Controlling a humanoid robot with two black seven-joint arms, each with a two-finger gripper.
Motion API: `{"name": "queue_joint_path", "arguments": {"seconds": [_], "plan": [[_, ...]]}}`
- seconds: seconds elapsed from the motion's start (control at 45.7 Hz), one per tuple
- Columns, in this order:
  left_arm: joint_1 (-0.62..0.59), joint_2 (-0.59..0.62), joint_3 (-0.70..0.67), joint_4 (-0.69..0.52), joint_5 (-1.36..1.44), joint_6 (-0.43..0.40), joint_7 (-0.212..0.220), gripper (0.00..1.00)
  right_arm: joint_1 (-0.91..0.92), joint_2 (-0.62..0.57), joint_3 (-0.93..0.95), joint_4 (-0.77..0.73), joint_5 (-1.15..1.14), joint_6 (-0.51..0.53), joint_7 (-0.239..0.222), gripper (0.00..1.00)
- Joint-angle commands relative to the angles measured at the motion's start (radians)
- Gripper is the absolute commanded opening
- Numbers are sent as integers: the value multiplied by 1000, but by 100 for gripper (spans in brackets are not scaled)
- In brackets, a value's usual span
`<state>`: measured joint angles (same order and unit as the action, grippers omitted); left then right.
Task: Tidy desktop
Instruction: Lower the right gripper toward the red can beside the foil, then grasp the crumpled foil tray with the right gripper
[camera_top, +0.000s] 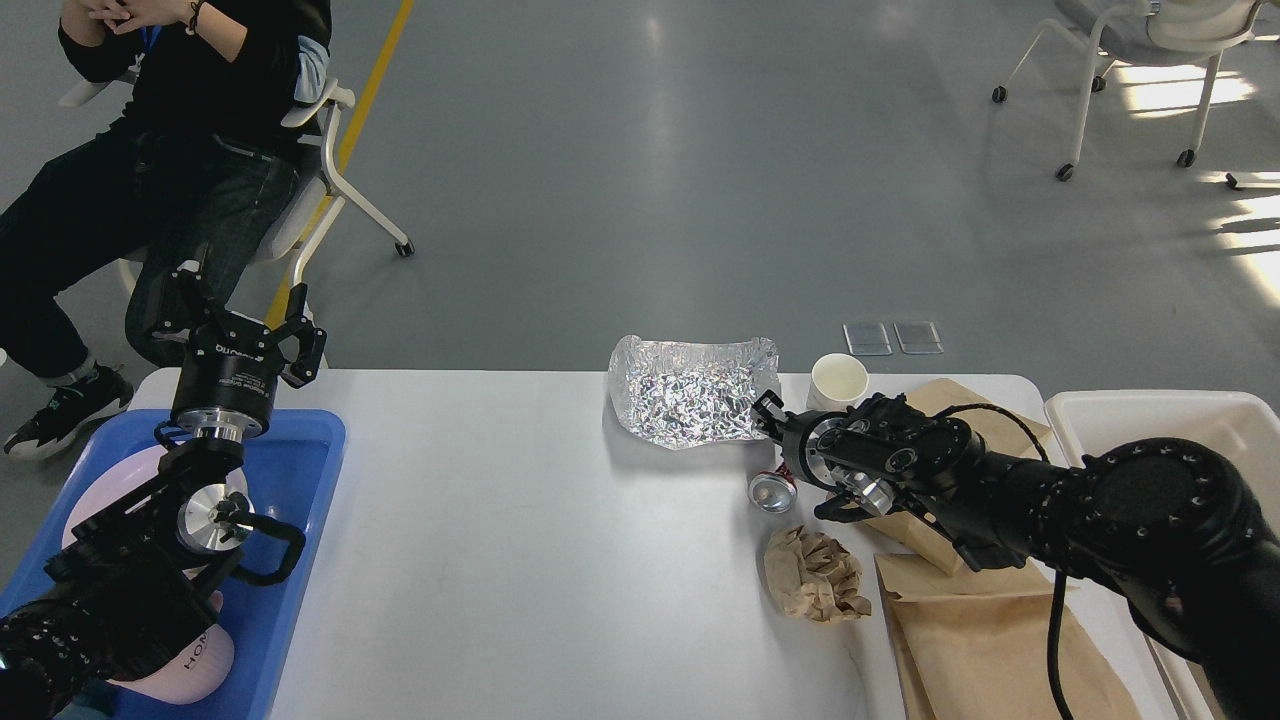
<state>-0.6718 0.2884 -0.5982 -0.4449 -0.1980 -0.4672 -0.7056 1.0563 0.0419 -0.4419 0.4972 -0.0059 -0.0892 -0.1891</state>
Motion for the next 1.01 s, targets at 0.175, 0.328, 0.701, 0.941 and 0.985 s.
{"name": "queue_joint_path", "arguments": {"seconds": [0.175,0.328,0.701,0.941,0.985], "plan": [[0,0,0,0,-1,1,0,97,-28,55,2,-91,3,-3,-1,43],[0,0,0,0,0,1,0,97,-33,55,2,-97,1,-7,-1,39],[0,0,0,0,-1,-1,0,97,-58,69,2,-106,1,-21,-1,28],[0,0,0,0,0,-1,0,97,-64,72,0,-112,1,-21,-1,23],[0,0,0,0,0,-1,0,97,-65,72,0,-112,1,-21,-1,21]]}}
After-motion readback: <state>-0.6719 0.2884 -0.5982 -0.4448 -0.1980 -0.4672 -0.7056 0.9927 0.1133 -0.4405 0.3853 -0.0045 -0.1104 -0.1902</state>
